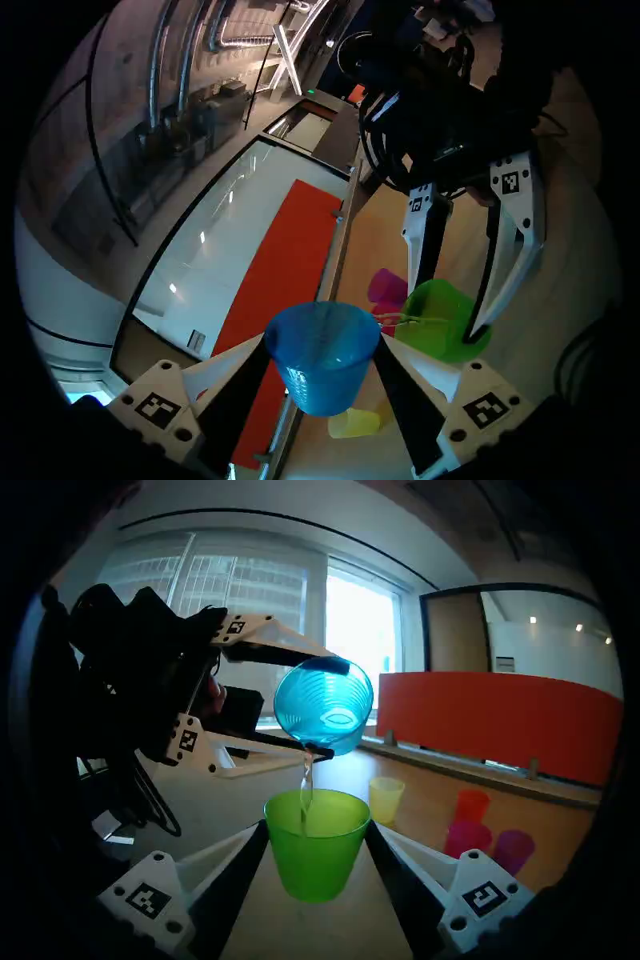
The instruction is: Pour water
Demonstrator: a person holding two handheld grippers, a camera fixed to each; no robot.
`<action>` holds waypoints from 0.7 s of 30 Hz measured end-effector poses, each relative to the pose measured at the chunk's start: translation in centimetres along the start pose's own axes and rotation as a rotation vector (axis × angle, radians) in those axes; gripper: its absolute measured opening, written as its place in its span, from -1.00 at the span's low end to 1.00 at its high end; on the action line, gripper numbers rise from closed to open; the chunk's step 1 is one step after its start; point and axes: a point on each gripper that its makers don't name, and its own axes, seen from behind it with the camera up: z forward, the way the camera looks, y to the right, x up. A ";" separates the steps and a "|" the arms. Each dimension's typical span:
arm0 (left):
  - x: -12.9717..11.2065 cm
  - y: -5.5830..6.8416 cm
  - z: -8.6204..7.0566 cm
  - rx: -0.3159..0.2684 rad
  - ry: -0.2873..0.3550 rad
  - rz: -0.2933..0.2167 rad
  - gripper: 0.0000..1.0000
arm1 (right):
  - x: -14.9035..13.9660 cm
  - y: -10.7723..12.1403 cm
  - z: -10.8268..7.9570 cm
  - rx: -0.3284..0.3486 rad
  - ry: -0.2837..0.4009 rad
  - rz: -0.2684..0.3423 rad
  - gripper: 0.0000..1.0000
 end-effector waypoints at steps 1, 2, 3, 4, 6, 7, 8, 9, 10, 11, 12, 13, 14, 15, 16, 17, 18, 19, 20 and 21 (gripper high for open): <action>0.1 0.0 0.0 0.000 0.001 0.002 0.73 | 0.0 0.0 0.0 -0.001 0.001 0.000 0.82; 0.1 0.0 0.0 0.000 0.001 0.003 0.73 | 0.0 0.0 0.0 -0.001 0.002 0.000 0.82; 0.2 0.0 0.0 0.000 0.002 0.005 0.73 | 0.0 0.0 0.0 -0.001 0.003 0.000 0.82; 0.2 -0.1 0.0 0.000 0.002 0.007 0.73 | 0.0 0.0 0.0 -0.001 0.003 0.000 0.82; 0.3 -0.1 0.0 0.001 0.003 0.012 0.73 | 0.0 0.0 0.0 -0.001 0.004 0.000 0.82; 0.4 -0.1 0.0 0.001 0.004 0.015 0.73 | 0.0 0.0 0.0 -0.001 0.005 0.000 0.82; 0.4 -0.1 0.0 0.002 0.004 0.018 0.73 | -0.1 0.0 0.0 -0.001 0.005 -0.001 0.82; 0.5 -0.2 -0.1 0.002 0.004 0.021 0.73 | -0.1 0.0 0.0 -0.001 0.006 -0.001 0.82; 0.4 -0.1 -0.1 0.002 0.004 0.023 0.73 | -0.1 0.0 0.0 -0.001 0.006 -0.001 0.82; 0.4 -0.1 -0.1 0.001 0.004 0.024 0.73 | -0.1 0.0 0.0 -0.001 0.006 -0.001 0.82; 0.4 -0.1 -0.1 0.001 0.003 0.025 0.73 | -0.1 0.1 0.0 -0.001 0.007 -0.001 0.82; 0.3 -0.1 -0.1 0.001 0.002 0.027 0.73 | -0.1 0.1 0.0 -0.002 0.008 -0.002 0.82; 0.3 -0.1 -0.1 0.002 0.002 0.029 0.73 | 0.0 0.1 0.0 -0.002 0.009 -0.002 0.82; 0.3 -0.1 -0.1 0.002 0.001 0.031 0.73 | 0.0 0.1 -0.1 -0.002 0.010 -0.002 0.82; 0.3 -0.1 -0.1 0.003 0.001 0.035 0.73 | 0.0 0.1 -0.1 -0.003 0.010 -0.002 0.82; 0.3 -0.1 -0.1 0.004 0.001 0.039 0.73 | 0.0 0.1 -0.1 -0.003 0.010 -0.001 0.82; 0.4 -0.1 -0.1 0.004 0.001 0.043 0.73 | 0.0 0.2 -0.1 -0.004 0.010 -0.001 0.82; 0.4 0.0 -0.1 0.004 0.002 0.046 0.73 | 0.0 0.2 -0.1 -0.005 0.010 -0.001 0.82; 0.4 0.0 -0.1 0.003 0.003 0.049 0.73 | 0.0 0.2 -0.1 -0.005 0.010 -0.001 0.82; 0.5 0.0 -0.1 0.003 0.003 0.052 0.73 | 0.0 0.2 -0.1 -0.006 0.010 -0.001 0.82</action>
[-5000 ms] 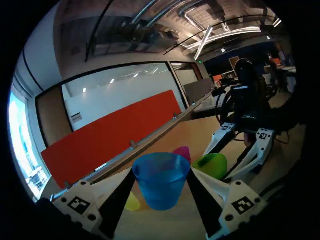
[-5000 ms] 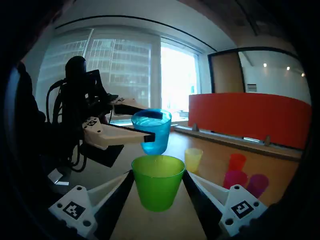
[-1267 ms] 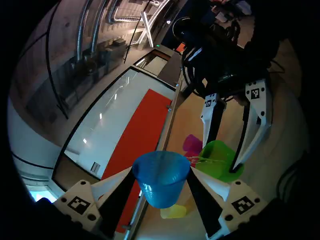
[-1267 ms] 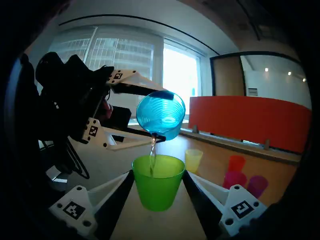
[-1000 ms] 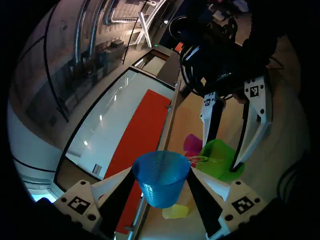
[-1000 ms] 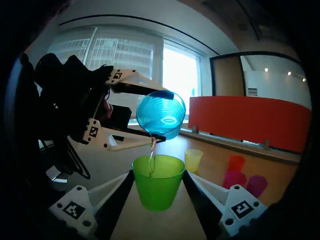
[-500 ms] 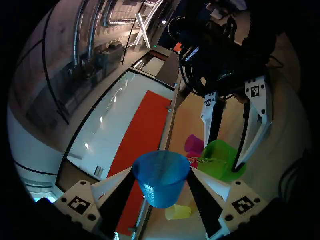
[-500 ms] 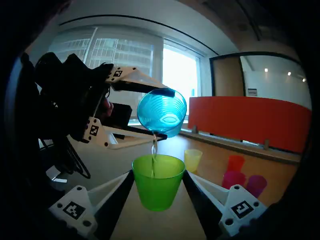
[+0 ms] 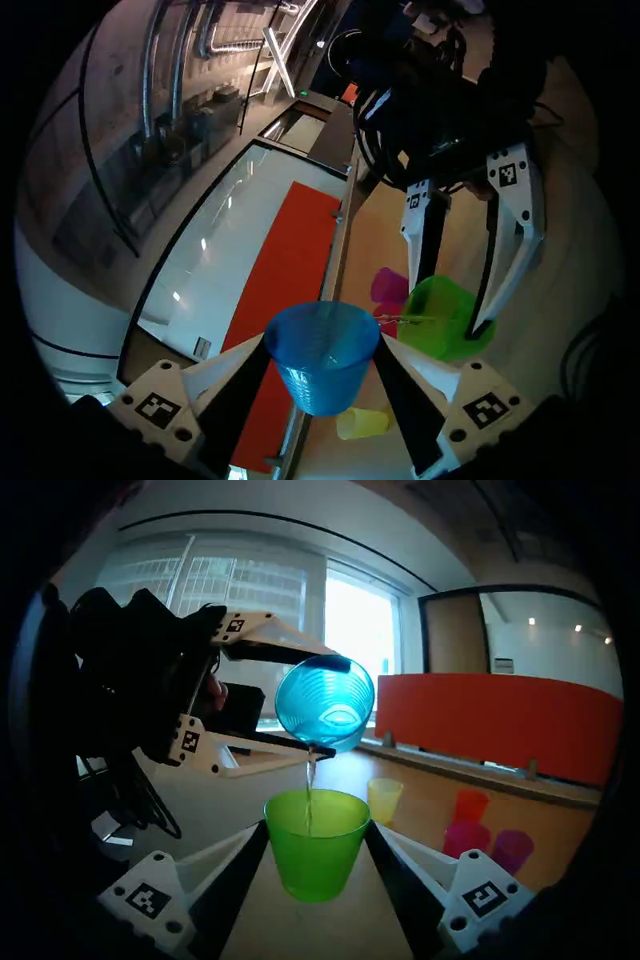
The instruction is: Pour water
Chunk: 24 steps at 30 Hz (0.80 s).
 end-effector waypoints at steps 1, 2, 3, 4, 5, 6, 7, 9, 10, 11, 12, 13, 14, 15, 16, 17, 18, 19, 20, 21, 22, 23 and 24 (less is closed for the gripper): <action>0.0 0.0 0.0 0.000 0.000 0.003 0.73 | 0.0 0.0 0.0 -0.001 0.001 0.000 0.82; 0.0 0.0 0.0 -0.001 0.000 0.006 0.73 | 0.0 0.0 0.0 -0.001 0.002 0.000 0.82; 0.1 0.1 0.0 -0.001 0.000 0.009 0.73 | 0.0 0.1 0.0 -0.002 0.003 0.001 0.82; 0.1 0.0 0.0 0.000 0.000 0.013 0.73 | 0.1 0.0 -0.1 -0.002 0.004 0.002 0.82; 0.1 0.0 0.0 0.000 0.001 0.017 0.73 | 0.1 0.0 -0.1 -0.001 0.004 0.002 0.82; 0.2 0.0 0.0 0.001 0.001 0.020 0.73 | 0.1 0.0 -0.1 -0.001 0.005 0.003 0.82; 0.2 0.0 0.0 0.001 0.001 0.023 0.73 | 0.1 0.0 -0.1 -0.002 0.005 0.003 0.82; 0.3 0.0 0.0 0.002 0.001 0.029 0.73 | 0.1 0.0 -0.1 -0.003 0.005 0.002 0.82; 0.3 0.0 -0.1 0.003 0.001 0.033 0.73 | 0.1 0.1 -0.1 -0.003 0.005 0.001 0.82; 0.3 0.0 -0.1 0.004 0.000 0.037 0.73 | 0.1 0.1 -0.1 -0.004 0.005 0.001 0.82; 0.3 0.0 -0.2 0.005 0.000 0.041 0.73 | 0.1 0.1 -0.2 -0.004 0.005 0.000 0.82; 0.3 0.0 -0.2 0.006 0.000 0.044 0.73 | 0.0 0.1 -0.2 -0.004 0.006 0.001 0.82; 0.3 0.0 -0.2 0.006 0.000 0.047 0.73 | 0.0 0.1 -0.2 -0.005 0.006 0.001 0.82; 0.3 0.0 -0.2 0.007 0.000 0.050 0.73 | 0.0 0.2 -0.2 -0.005 0.007 0.002 0.82; 0.4 0.0 -0.2 0.007 0.000 0.053 0.73 | 0.1 0.2 -0.3 -0.005 0.008 0.002 0.82; 0.4 0.0 -0.2 0.007 0.001 0.055 0.73 | 0.1 0.2 -0.3 -0.006 0.008 0.003 0.82; 0.5 0.0 -0.2 0.007 0.001 0.058 0.73 | 0.1 0.2 -0.3 -0.006 0.009 0.003 0.82; 0.5 0.0 -0.1 0.007 0.002 0.061 0.73 | 0.1 0.2 -0.3 -0.007 0.009 0.002 0.82; 0.6 0.1 -0.1 0.006 0.002 0.063 0.73 | 0.1 0.2 -0.3 -0.007 0.009 0.002 0.82; 0.6 0.1 -0.1 0.006 0.002 0.065 0.73 | 0.1 0.2 -0.3 -0.007 0.009 0.001 0.82; 0.6 0.1 -0.1 0.007 0.003 0.068 0.73 | 0.1 0.2 -0.3 -0.008 0.009 0.001 0.82; 0.7 0.0 0.0 0.007 0.003 0.071 0.73 | 0.1 0.3 -0.3 -0.008 0.009 0.001 0.82; 0.7 0.0 0.0 0.008 0.003 0.073 0.73 | 0.1 0.3 -0.4 -0.008 0.010 0.000 0.82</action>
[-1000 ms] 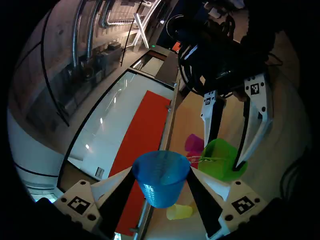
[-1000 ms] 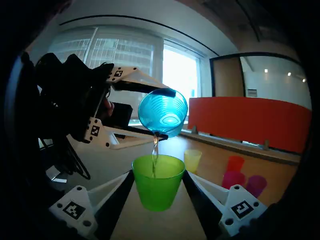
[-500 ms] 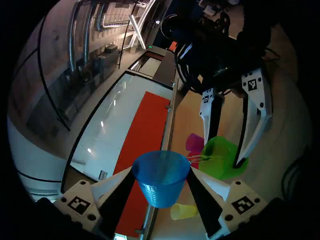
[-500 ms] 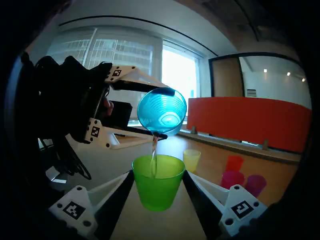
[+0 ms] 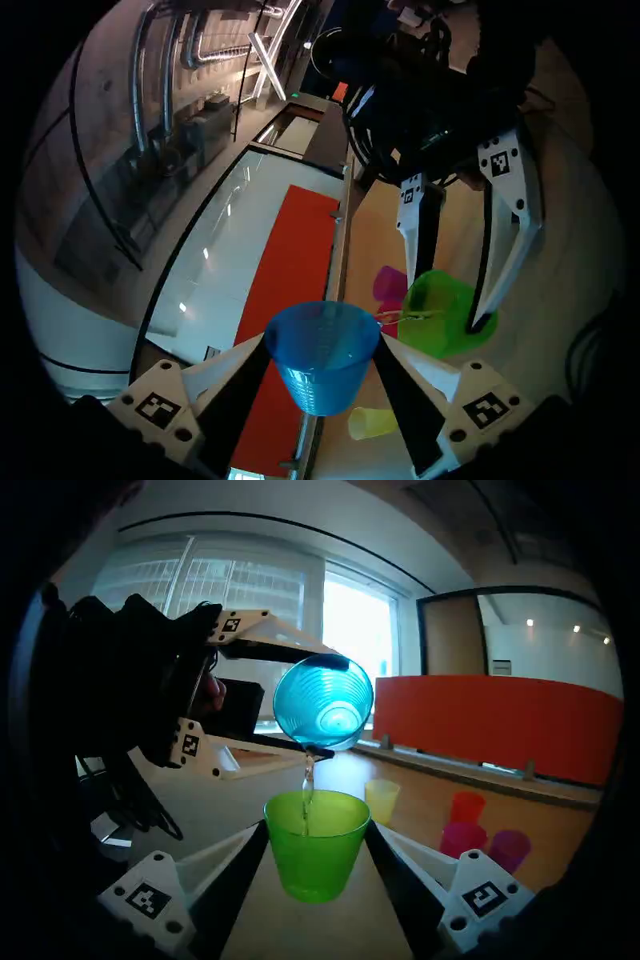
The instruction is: Pour water
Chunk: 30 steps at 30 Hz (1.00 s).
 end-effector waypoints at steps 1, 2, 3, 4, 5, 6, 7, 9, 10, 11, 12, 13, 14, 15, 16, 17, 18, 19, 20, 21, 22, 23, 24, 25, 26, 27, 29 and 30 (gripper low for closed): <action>0.0 0.0 0.0 0.000 0.000 0.003 0.73 | 0.0 0.0 0.0 0.000 0.001 0.000 0.82; 0.0 0.0 0.0 0.000 0.000 0.006 0.73 | 0.0 0.0 0.0 0.000 0.002 0.001 0.82; 0.1 0.0 0.0 0.000 0.000 0.009 0.73 | 0.0 0.0 0.0 0.000 0.002 0.001 0.82; 0.1 -0.1 0.0 0.000 0.001 0.013 0.73 | 0.0 0.1 -0.1 0.000 0.003 0.001 0.82; 0.1 -0.1 0.0 0.000 0.001 0.016 0.73 | -0.1 0.1 -0.1 0.000 0.003 0.001 0.82; 0.1 -0.1 0.0 0.000 0.001 0.020 0.73 | -0.1 0.1 -0.1 0.000 0.004 0.001 0.82; 0.1 -0.1 0.0 0.002 0.001 0.025 0.73 | -0.1 0.1 -0.1 0.000 0.004 0.001 0.82; 0.2 -0.2 0.0 0.004 0.000 0.034 0.73 | -0.1 0.0 -0.1 0.000 0.004 0.001 0.82; 0.2 -0.2 0.0 0.006 0.000 0.039 0.73 | -0.1 0.0 -0.1 0.000 0.004 0.002 0.82; 0.2 -0.2 0.0 0.007 -0.001 0.043 0.73 | -0.1 0.0 -0.1 0.000 0.004 0.002 0.82; 0.2 -0.2 0.0 0.008 -0.001 0.046 0.73 | -0.1 0.0 -0.1 0.000 0.004 0.002 0.82; 0.2 -0.2 0.0 0.008 -0.001 0.048 0.73 | -0.1 0.0 -0.1 -0.001 0.004 0.001 0.82; 0.2 -0.2 0.0 0.009 -0.001 0.049 0.73 | -0.1 0.0 -0.1 -0.001 0.004 0.001 0.82; 0.2 -0.2 0.0 0.009 0.000 0.050 0.73 | -0.1 0.0 -0.1 -0.001 0.004 0.000 0.82; 0.2 -0.2 0.0 0.008 0.000 0.050 0.73 | -0.1 0.1 -0.1 -0.001 0.005 0.001 0.82; 0.3 -0.2 0.0 0.008 0.001 0.050 0.73 | -0.1 0.1 -0.1 -0.001 0.005 0.001 0.82; 0.3 -0.2 0.0 0.008 0.002 0.051 0.73 | -0.1 0.1 -0.1 -0.001 0.005 0.001 0.82; 0.3 -0.3 0.0 0.009 0.002 0.056 0.73 | -0.1 0.1 -0.1 -0.001 0.005 0.002 0.82; 0.3 -0.3 0.0 0.009 0.002 0.059 0.73 | -0.1 0.1 -0.1 -0.002 0.005 0.002 0.82; 0.4 -0.3 0.0 0.010 0.002 0.063 0.73 | -0.1 0.1 -0.1 -0.002 0.005 0.003 0.82; 0.4 -0.3 0.0 0.010 0.003 0.068 0.73 | -0.1 0.1 -0.1 -0.002 0.005 0.003 0.82; 0.4 -0.3 0.0 0.010 0.003 0.072 0.73 | -0.1 0.1 -0.1 -0.002 0.005 0.002 0.82; 0.4 -0.4 0.1 0.009 0.003 0.076 0.73 | -0.1 0.1 -0.1 -0.002 0.005 0.002 0.82; 0.4 -0.4 0.0 0.009 0.003 0.080 0.73 | 0.0 0.1 0.0 -0.001 0.005 0.001 0.82; 0.4 -0.4 0.0 0.009 0.004 0.084 0.73 | 0.0 0.0 0.0 -0.001 0.005 0.001 0.82; 0.4 -0.4 0.0 0.009 0.004 0.087 0.73 | 0.0 0.0 0.0 0.000 0.005 0.001 0.82; 0.5 -0.4 0.1 0.009 0.004 0.090 0.73 | 0.0 0.0 0.0 0.000 0.006 0.001 0.82; 0.5 -0.5 0.1 0.009 0.004 0.091 0.73 | 0.0 0.0 0.0 0.000 0.006 0.001 0.82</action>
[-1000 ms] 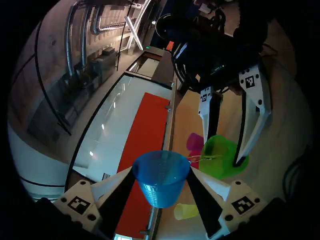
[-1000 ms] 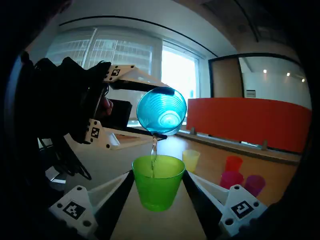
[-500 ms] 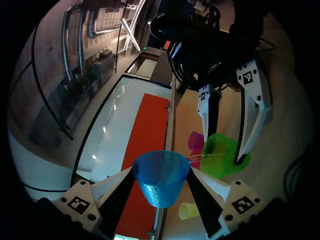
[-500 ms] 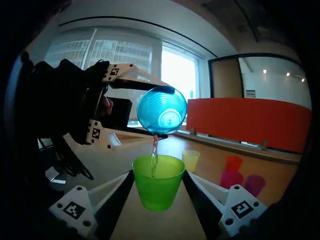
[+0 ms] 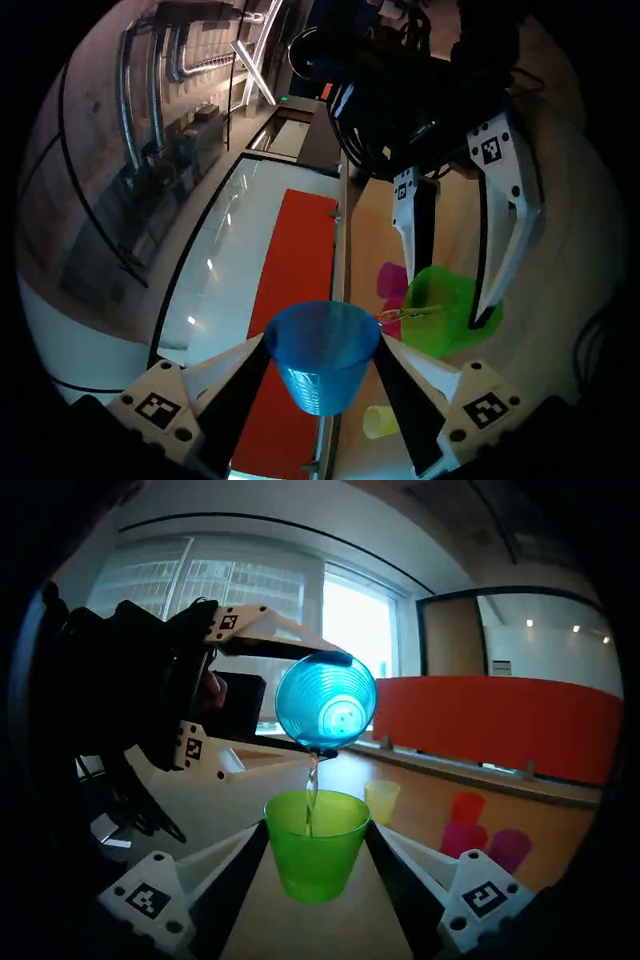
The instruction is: Pour water
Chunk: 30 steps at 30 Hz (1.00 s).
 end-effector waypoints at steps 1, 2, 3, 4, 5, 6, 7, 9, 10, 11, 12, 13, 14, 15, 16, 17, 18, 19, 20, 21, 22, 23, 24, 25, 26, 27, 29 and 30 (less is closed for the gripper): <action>0.0 0.0 0.0 -0.001 0.001 0.002 0.73 | 0.0 0.0 0.0 0.000 0.001 0.000 0.82; 0.1 0.0 0.1 -0.001 0.002 0.004 0.73 | 0.0 0.0 0.0 0.000 0.001 0.000 0.82; 0.1 0.0 0.1 -0.002 0.002 0.006 0.73 | 0.0 0.1 0.0 -0.001 0.001 0.000 0.82; 0.1 -0.1 0.1 -0.001 0.003 0.010 0.73 | 0.0 0.1 0.0 0.000 0.001 -0.001 0.82; 0.1 -0.1 0.2 -0.001 0.003 0.014 0.73 | 0.0 0.1 0.0 0.000 0.001 -0.001 0.82; 0.1 -0.1 0.2 -0.001 0.003 0.018 0.73 | 0.0 0.1 0.0 0.000 0.001 -0.001 0.82; 0.1 -0.1 0.2 0.000 0.003 0.023 0.73 | 0.0 0.1 0.0 -0.001 0.001 -0.002 0.82; 0.1 -0.2 0.2 0.001 0.004 0.031 0.73 | 0.1 0.1 0.0 -0.002 0.002 -0.002 0.82; 0.1 -0.2 0.2 0.000 0.004 0.034 0.73 | 0.1 0.1 0.0 -0.002 0.003 -0.001 0.82; 0.1 -0.2 0.2 0.000 0.004 0.037 0.73 | 0.1 0.1 0.0 -0.002 0.003 0.000 0.82; 0.1 -0.2 0.2 -0.001 0.005 0.040 0.73 | 0.1 0.2 0.0 -0.002 0.004 0.000 0.82; 0.2 -0.3 0.2 -0.001 0.005 0.043 0.73 | 0.1 0.2 0.0 -0.002 0.004 -0.001 0.82; 0.2 -0.3 0.2 0.000 0.006 0.046 0.73 | 0.1 0.2 0.0 -0.002 0.004 -0.001 0.82; 0.3 -0.3 0.2 0.000 0.007 0.048 0.73 | 0.1 0.2 0.0 -0.003 0.005 -0.002 0.82; 0.3 -0.4 0.2 0.000 0.007 0.051 0.73 | 0.1 0.2 0.1 -0.003 0.005 -0.002 0.82; 0.3 -0.4 0.2 -0.001 0.007 0.053 0.73 | 0.1 0.1 0.1 -0.003 0.005 -0.001 0.82; 0.3 -0.4 0.2 -0.001 0.008 0.056 0.73 | 0.1 0.1 0.1 -0.003 0.005 -0.001 0.82; 0.3 -0.4 0.3 -0.001 0.008 0.060 0.73 | 0.1 0.2 0.1 -0.003 0.006 -0.001 0.82; 0.4 -0.5 0.3 0.000 0.009 0.064 0.73 | 0.1 0.2 0.1 -0.003 0.006 -0.001 0.82; 0.4 -0.5 0.3 0.000 0.009 0.068 0.73 | 0.1 0.2 0.1 -0.003 0.007 -0.001 0.82; 0.4 -0.5 0.3 0.000 0.009 0.072 0.73 | 0.1 0.2 0.1 -0.003 0.007 -0.001 0.82; 0.4 -0.5 0.3 0.000 0.010 0.077 0.73 | 0.1 0.2 0.0 -0.003 0.007 -0.001 0.82; 0.5 -0.6 0.3 0.000 0.010 0.081 0.73 | 0.1 0.2 0.0 -0.003 0.008 -0.001 0.82; 0.5 -0.6 0.3 0.001 0.010 0.084 0.73 | 0.1 0.2 0.0 -0.003 0.007 -0.001 0.82; 0.5 -0.6 0.3 0.002 0.011 0.087 0.73 | 0.1 0.2 0.1 -0.003 0.007 -0.001 0.82; 0.5 -0.6 0.3 0.002 0.011 0.090 0.73 | 0.1 0.2 0.1 -0.004 0.007 -0.001 0.82; 0.6 -0.7 0.3 0.003 0.011 0.097 0.73 | 0.1 0.2 0.1 -0.003 0.007 -0.002 0.82; 0.6 -0.7 0.3 0.004 0.011 0.101 0.73 | 0.0 0.2 0.1 -0.003 0.008 -0.002 0.82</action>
